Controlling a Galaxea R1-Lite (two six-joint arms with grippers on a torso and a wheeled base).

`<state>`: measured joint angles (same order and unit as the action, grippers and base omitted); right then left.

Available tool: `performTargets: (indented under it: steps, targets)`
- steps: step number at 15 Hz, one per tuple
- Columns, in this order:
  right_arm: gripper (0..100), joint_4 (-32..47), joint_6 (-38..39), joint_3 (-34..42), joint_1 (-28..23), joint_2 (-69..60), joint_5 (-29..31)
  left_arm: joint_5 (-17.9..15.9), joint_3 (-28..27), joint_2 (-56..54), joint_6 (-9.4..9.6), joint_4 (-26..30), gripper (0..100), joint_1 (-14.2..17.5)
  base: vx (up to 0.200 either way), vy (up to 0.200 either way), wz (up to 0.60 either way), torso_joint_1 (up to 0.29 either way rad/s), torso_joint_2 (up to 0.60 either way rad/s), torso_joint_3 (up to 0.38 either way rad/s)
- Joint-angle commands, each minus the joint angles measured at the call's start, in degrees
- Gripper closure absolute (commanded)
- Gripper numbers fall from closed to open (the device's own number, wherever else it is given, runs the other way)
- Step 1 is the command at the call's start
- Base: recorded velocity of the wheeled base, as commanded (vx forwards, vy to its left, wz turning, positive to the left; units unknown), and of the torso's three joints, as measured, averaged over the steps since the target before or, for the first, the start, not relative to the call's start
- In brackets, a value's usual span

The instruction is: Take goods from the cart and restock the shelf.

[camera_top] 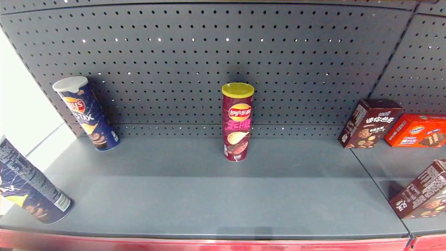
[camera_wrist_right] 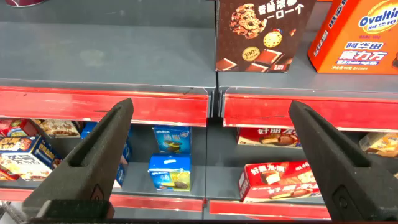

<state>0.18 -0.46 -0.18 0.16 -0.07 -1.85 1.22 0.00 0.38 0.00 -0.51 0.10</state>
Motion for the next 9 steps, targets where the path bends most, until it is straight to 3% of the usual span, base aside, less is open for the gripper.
performTargets:
  steps: [1,3,9]
  targets:
    - [0,-0.01,-0.06,0.01,0.02,0.07,0.01,0.01,0.00,-0.03,0.00,-0.02,0,-0.01,0.000,0.000,0.00,0.000,0.00,0.000]
    - [0,-0.01,-0.15,0.01,0.02,0.07,0.10,0.01,0.00,-0.03,0.00,-0.02,0,-0.01,0.000,0.000,0.00,0.000,0.00,0.000]
    - [0,-0.01,-0.15,0.01,0.02,0.07,0.10,0.01,0.00,-0.03,0.00,-0.02,0,-0.01,0.000,0.000,0.60,0.002,0.00,0.002]
